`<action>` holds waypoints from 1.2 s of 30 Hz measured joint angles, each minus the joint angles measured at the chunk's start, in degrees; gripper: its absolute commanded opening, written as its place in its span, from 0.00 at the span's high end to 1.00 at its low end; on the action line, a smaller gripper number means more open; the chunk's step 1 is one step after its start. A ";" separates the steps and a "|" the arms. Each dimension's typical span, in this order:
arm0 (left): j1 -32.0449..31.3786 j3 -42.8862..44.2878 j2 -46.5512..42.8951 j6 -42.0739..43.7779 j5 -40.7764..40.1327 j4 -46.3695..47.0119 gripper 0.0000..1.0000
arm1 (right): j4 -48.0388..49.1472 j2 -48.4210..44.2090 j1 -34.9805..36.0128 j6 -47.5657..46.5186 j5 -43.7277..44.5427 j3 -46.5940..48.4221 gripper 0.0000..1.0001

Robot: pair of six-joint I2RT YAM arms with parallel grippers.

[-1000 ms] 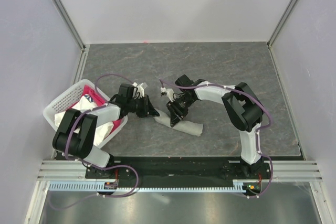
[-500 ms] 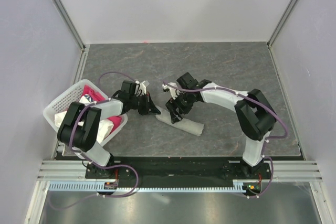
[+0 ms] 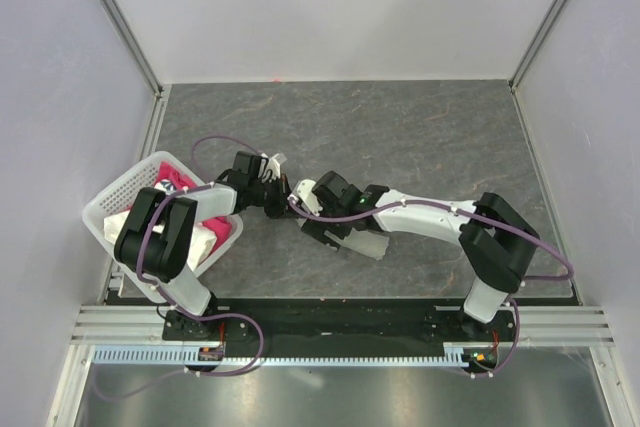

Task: Fold the napkin, place the utensils inside, and roll it up
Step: Roll the napkin with the utensil

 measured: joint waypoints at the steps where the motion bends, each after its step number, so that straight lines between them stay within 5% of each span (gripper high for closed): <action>1: 0.00 0.11 0.00 0.00 0.00 -0.11 0.98 | 0.24 0.70 -0.02 -0.09 0.98 0.00 0.13; 6: 0.00 0.17 0.00 0.00 0.02 -0.35 0.98 | 0.28 4.76 -0.24 -0.74 3.67 0.00 0.21; 9: 0.00 0.24 0.00 0.00 0.09 -0.50 0.98 | 0.28 5.49 -0.24 -1.14 3.45 0.44 0.36; 16: 0.00 0.48 -0.02 0.11 0.48 -0.66 0.62 | -1.68 7.43 -2.99 -0.96 -4.11 2.67 0.53; 24: 0.00 0.50 -4.48 0.24 -1.64 -2.34 0.46 | -4.70 10.29 -11.30 -0.52 -20.94 5.73 0.55; 36: 0.00 -2.67 -10.10 0.87 -6.43 -3.34 0.47 | -8.98 18.05 -16.63 0.11 -43.06 10.69 0.53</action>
